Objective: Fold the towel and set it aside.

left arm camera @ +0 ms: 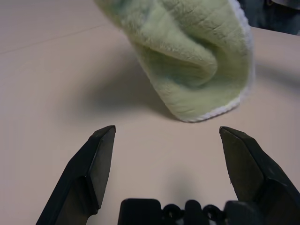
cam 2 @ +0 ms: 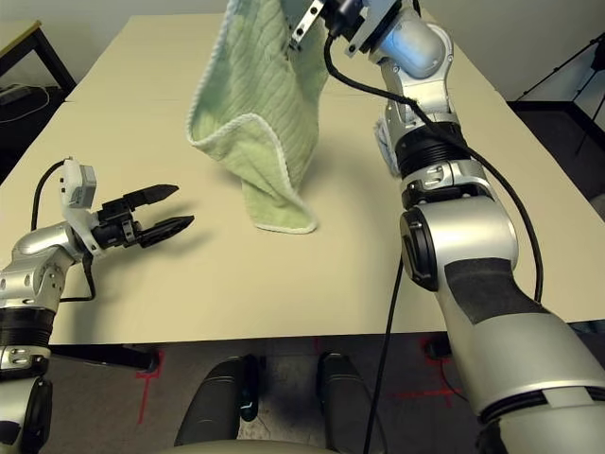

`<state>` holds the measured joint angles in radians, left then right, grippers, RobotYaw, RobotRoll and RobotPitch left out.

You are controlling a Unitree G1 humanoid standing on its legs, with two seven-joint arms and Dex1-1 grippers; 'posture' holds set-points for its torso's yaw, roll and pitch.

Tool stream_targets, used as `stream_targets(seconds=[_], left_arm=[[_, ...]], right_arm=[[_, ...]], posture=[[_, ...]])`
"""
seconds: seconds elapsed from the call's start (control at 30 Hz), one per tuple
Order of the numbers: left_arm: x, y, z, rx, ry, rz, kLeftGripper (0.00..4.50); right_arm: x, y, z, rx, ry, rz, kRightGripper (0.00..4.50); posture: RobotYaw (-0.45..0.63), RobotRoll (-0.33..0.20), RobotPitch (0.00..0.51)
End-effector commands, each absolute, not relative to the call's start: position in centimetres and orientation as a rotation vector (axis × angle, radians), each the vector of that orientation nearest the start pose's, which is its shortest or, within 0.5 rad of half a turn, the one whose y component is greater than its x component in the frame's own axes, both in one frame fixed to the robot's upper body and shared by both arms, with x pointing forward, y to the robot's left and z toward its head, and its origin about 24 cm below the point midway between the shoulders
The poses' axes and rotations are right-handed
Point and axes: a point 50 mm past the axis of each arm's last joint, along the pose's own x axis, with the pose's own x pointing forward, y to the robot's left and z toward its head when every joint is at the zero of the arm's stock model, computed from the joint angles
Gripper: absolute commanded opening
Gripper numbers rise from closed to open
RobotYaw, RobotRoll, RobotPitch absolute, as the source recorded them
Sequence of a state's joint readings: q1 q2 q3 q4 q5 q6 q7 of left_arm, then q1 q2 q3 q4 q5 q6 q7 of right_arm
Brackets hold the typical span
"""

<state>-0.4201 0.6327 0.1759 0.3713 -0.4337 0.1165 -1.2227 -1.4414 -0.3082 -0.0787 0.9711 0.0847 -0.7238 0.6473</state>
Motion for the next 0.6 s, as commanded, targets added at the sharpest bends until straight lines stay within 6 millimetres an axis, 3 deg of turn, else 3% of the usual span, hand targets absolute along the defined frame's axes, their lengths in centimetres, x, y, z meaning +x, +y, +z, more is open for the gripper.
stream_targets(seconds=[0.03, 0.13, 0.27, 0.43, 0.6], left_arm=[[29.6, 25.7, 12.7, 0.104, 0.022, -0.975, 4.5], [29.6, 25.4, 12.7, 0.099, 0.02, -0.976, 4.5], [29.5, 25.2, 12.7, 0.094, 0.019, -0.98, 4.5], [29.4, 25.2, 12.6, 0.092, 0.026, -0.98, 4.5], [29.5, 24.9, 12.5, 0.086, 0.025, -0.978, 4.5]], right_arm=[[35.1, -11.5, 39.6, -0.493, -1.221, 0.562, 0.02], [35.0, -11.4, 39.8, -0.532, -1.229, 0.549, 0.02], [36.1, -11.2, 37.9, -0.576, -1.128, 0.59, 0.02], [35.5, -11.7, 39.9, -0.503, -1.204, 0.521, 0.02], [35.4, -10.8, 39.3, -0.493, -1.217, 0.566, 0.02]], posture=[[0.09, 0.0, 0.118], [0.09, 0.0, 0.119], [0.09, 0.0, 0.122], [0.09, 0.0, 0.123], [0.11, 0.0, 0.126]])
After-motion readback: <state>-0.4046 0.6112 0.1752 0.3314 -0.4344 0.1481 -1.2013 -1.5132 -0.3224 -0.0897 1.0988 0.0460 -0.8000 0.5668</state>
